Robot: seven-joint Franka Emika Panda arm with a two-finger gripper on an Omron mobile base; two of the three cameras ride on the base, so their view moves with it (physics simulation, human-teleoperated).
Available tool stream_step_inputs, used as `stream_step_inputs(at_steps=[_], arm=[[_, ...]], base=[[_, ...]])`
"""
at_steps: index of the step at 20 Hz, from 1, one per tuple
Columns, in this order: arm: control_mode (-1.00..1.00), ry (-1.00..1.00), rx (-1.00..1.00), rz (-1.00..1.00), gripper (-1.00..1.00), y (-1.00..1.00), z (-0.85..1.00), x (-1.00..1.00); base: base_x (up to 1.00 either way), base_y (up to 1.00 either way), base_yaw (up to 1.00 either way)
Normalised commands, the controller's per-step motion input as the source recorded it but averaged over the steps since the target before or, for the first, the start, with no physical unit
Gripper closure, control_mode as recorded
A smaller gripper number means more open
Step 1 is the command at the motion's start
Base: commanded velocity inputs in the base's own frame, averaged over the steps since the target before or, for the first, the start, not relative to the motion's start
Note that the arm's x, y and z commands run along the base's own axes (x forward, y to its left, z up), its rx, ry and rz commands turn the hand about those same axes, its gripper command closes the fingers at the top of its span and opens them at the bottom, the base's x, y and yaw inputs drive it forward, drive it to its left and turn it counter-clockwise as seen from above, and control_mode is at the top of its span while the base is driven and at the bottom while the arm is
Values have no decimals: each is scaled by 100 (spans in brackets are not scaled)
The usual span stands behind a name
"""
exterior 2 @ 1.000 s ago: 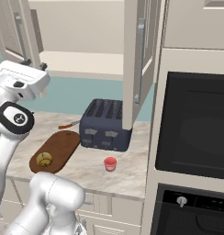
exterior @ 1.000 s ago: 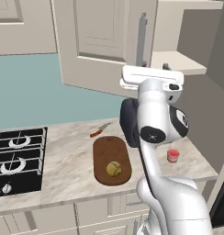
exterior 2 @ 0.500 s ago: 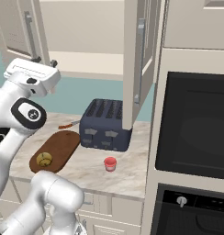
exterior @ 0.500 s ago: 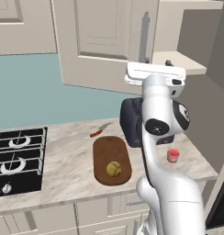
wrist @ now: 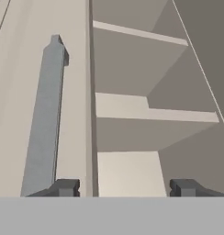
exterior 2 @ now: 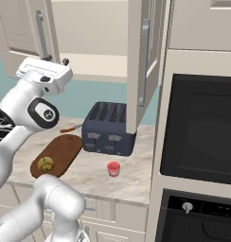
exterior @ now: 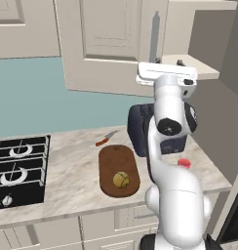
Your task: Pick the bread, place it on the cutting board, pick the jam, place it on the counter, and close the cabinet.
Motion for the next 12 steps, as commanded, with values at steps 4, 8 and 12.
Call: stream_step_inputs(at_steps=[4,8,12], arm=[[-100,8,0,0,-100,0,0,32],[-100,14,0,0,-100,0,0,26],[-100,18,0,0,-100,0,0,26]], base=[[0,0,0],[0,0,0],[0,0,0]])
